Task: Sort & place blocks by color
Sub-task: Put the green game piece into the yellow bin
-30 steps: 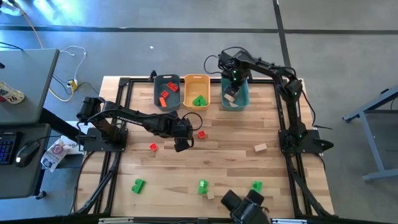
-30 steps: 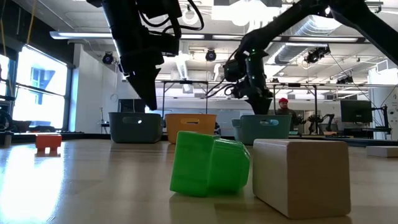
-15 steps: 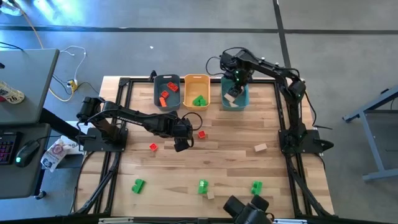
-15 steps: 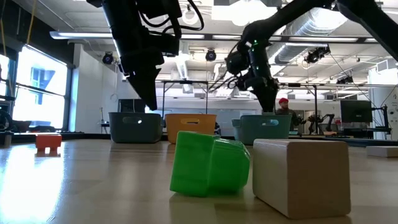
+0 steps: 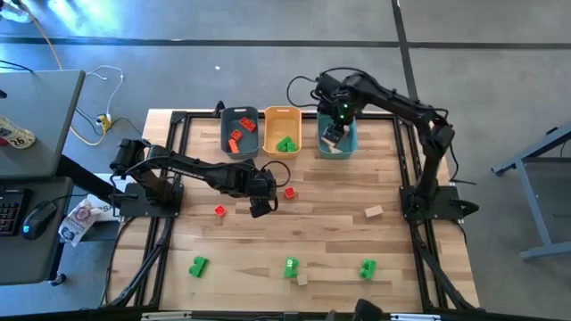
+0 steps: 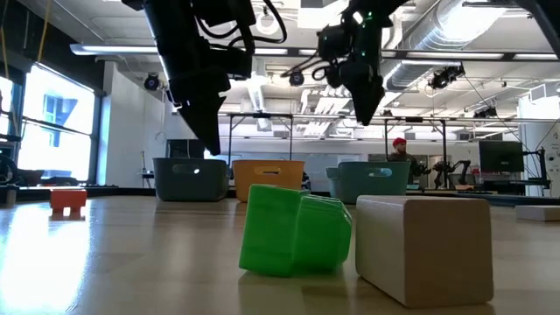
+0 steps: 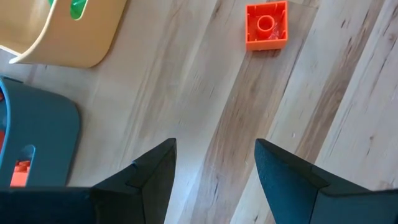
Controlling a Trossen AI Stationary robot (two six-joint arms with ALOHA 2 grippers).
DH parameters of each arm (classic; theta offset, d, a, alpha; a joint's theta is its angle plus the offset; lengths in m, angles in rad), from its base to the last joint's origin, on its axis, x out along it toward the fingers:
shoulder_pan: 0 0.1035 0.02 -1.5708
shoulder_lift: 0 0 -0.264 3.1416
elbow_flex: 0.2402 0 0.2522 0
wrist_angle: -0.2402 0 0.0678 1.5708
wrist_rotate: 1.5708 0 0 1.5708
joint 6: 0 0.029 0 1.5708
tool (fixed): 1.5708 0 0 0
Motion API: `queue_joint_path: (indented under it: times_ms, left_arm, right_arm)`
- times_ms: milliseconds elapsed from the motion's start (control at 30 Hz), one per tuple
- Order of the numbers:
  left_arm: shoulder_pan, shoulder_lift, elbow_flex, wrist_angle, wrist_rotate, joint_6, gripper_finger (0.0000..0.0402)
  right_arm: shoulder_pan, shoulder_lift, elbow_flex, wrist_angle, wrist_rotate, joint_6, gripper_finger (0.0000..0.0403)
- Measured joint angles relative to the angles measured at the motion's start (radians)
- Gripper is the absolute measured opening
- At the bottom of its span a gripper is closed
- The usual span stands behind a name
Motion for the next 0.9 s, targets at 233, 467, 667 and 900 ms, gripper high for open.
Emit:
queue_joint_path:
  times_ms: [233, 467, 667, 900]
  left_arm:
    - [0.000, 0.000, 0.000, -0.005, 0.001, 0.000, 0.0202]
    - [0.000, 0.000, 0.000, -0.012, 0.023, -0.001, 0.0202]
    - [-0.009, 0.000, 0.000, -0.016, 0.026, -0.001, 0.0202]
    - [-0.025, 0.000, 0.000, -0.020, 0.030, 0.001, 0.0202]
  right_arm:
    - [0.090, -0.062, 0.000, 0.000, 0.000, 0.023, 0.0222]
    - [0.176, -0.096, 0.000, 0.000, 0.000, 0.047, 0.0222]
    - [0.241, -0.105, 0.000, -0.001, 0.031, 0.084, 0.0222]
    - [0.320, -0.105, 0.000, -0.047, 0.121, 0.147, 0.0222]
